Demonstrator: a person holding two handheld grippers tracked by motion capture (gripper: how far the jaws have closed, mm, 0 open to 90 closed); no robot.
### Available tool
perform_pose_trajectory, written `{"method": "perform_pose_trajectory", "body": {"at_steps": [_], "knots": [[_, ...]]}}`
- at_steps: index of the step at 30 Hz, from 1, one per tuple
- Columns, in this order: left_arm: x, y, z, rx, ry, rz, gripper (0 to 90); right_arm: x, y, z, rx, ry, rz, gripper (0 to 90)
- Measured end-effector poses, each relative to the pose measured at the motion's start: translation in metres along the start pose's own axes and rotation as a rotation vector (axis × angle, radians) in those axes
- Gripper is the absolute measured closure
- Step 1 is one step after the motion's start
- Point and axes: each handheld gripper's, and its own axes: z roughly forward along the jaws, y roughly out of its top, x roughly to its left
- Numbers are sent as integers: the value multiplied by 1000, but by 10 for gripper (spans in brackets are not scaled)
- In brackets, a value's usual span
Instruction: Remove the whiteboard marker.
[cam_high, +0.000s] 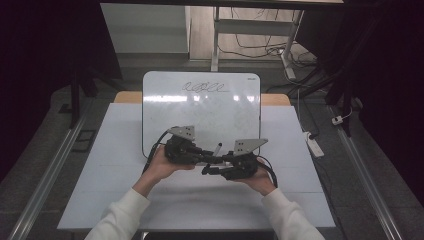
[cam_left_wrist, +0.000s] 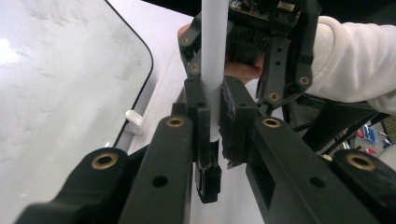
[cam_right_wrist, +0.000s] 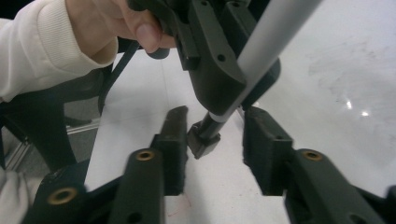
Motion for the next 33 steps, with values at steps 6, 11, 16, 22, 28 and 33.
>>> {"method": "perform_pose_trajectory", "body": {"at_steps": [6, 11, 16, 22, 28, 33], "knots": [[-1, 0, 3, 4, -12, 18, 820, 2, 0, 6, 17, 33, -14, 714], [-2, 0, 3, -11, -1, 30, 816, -1, -2, 5, -4, 41, 38, 747], [-1, -1, 3, -32, 25, 23, 728, -1, -3, 7, -18, -12, 64, 774], [-5, -2, -12, -97, 142, -8, 544, -1, -3, 6, -22, -61, 57, 775], [-10, -22, -42, -134, 258, -78, 457, -5, -3, -3, -68, -114, 69, 776], [-23, -54, -66, -116, 370, -121, 409, -10, -2, -15, -136, -164, 89, 776]]}}
